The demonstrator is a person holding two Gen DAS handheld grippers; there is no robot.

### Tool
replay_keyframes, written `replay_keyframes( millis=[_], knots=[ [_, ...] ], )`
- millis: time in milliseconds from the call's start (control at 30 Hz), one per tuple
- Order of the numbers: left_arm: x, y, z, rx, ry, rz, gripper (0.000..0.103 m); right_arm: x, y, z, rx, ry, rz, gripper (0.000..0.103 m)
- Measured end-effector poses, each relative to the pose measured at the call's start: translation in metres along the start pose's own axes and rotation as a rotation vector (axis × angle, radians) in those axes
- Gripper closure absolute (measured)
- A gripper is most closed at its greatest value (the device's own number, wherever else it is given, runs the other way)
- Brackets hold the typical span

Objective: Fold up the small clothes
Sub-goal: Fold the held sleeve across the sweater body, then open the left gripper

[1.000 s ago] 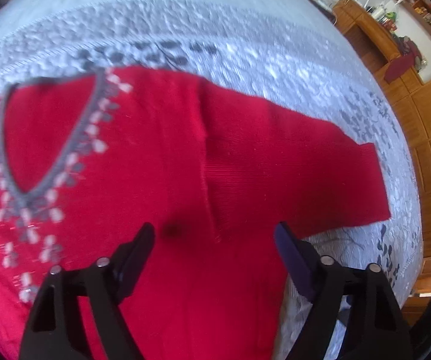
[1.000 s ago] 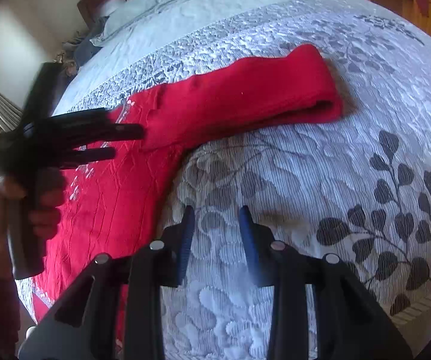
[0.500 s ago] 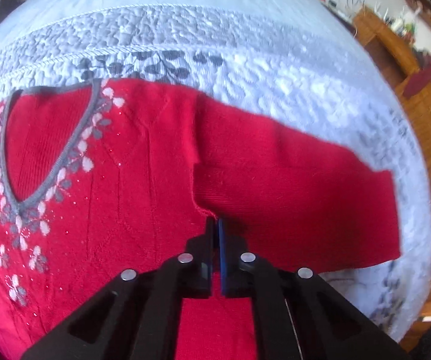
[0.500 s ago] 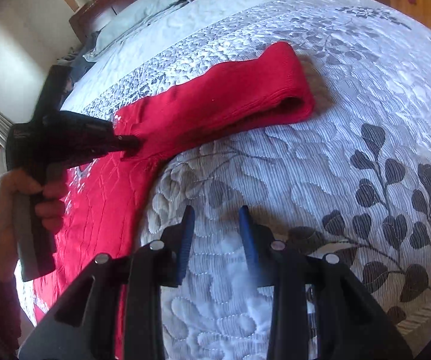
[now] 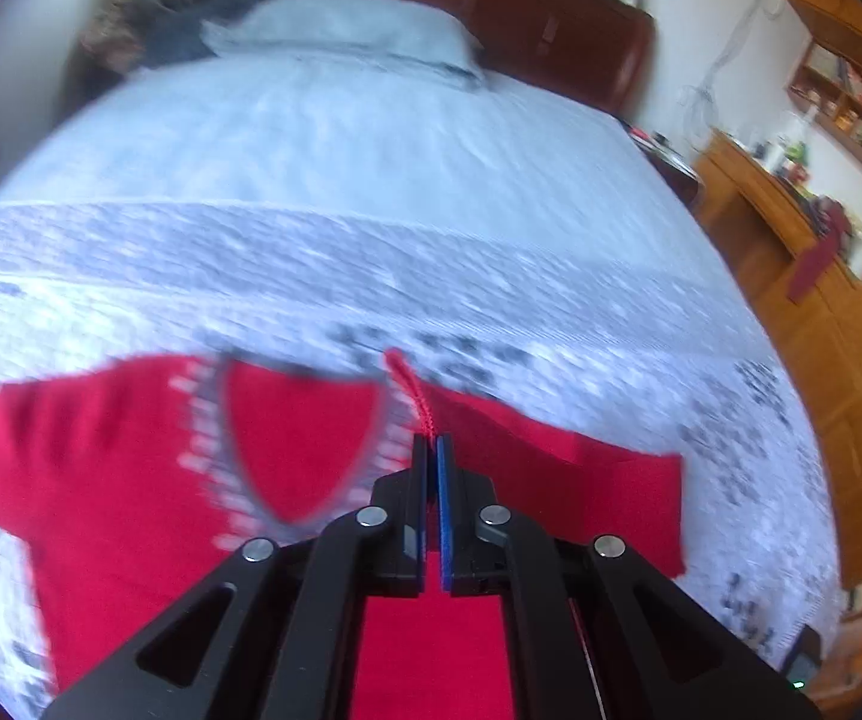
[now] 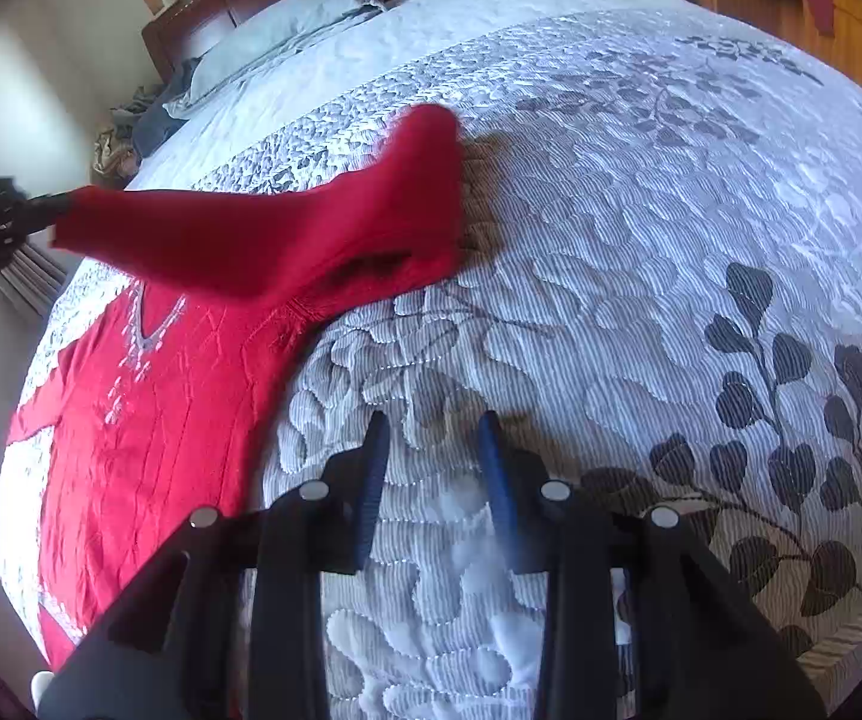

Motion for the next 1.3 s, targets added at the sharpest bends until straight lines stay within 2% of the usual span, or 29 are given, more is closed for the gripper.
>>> replay_keyframes(
  millis=[167,367,500,600,633,667,767,867,933,1033,1133,1200,1300],
  knots=[
    [-0.006,0.084,-0.005,-0.132,-0.003,-0.042,0.101,0.001,0.003,0.002,0.015,-0.004,-0.024,0.071],
    [0.024,0.177,0.028,-0.281,0.048,-0.123,0.101,0.003,0.005,0.004,0.034,-0.009,-0.047,0.071],
    [0.053,0.203,0.058,-0.283,0.109,-0.146,0.100,0.003,0.007,0.007,0.053,-0.014,-0.075,0.071],
    [0.070,0.209,0.071,-0.290,0.143,-0.143,0.100,0.002,0.008,0.009,0.064,-0.010,-0.099,0.071],
    [0.073,0.212,0.071,-0.291,0.147,-0.148,0.096,0.002,0.009,0.009,0.066,-0.009,-0.102,0.071],
    [0.075,0.215,0.068,-0.294,0.149,-0.155,0.090,0.001,0.009,0.009,0.067,-0.003,-0.107,0.071],
    [0.071,0.229,0.047,-0.313,0.131,-0.194,0.087,-0.003,0.012,0.006,0.060,0.015,-0.117,0.071],
    [0.052,0.225,0.017,-0.245,0.091,-0.246,0.087,-0.018,0.029,-0.007,0.014,0.008,-0.128,0.071],
    [0.038,0.206,0.012,-0.182,0.087,-0.224,0.086,-0.038,0.052,-0.007,-0.022,0.016,-0.139,0.071],
    [0.035,0.168,0.031,-0.105,0.158,-0.142,0.077,-0.068,0.092,0.016,-0.034,0.045,-0.192,0.071],
    [0.048,0.153,0.060,-0.122,0.214,-0.097,0.077,-0.081,0.125,0.052,-0.095,0.123,-0.183,0.074],
    [0.063,0.151,0.078,-0.124,0.254,-0.090,0.077,-0.079,0.130,0.075,-0.070,0.170,-0.180,0.074],
    [0.081,0.158,0.095,-0.140,0.277,-0.077,0.078,-0.065,0.116,0.100,-0.024,0.248,-0.132,0.074]
  ],
)
Point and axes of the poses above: each gripper's, at about its wrist camera, not at the fingertips, and z roughly the way its jaws point, y to its left, x to its underside, the point moved 7 cm from there along z, roughly the way its jaws point, and after that the axes turned 8 degrees about -y, right-handed, at the moved point
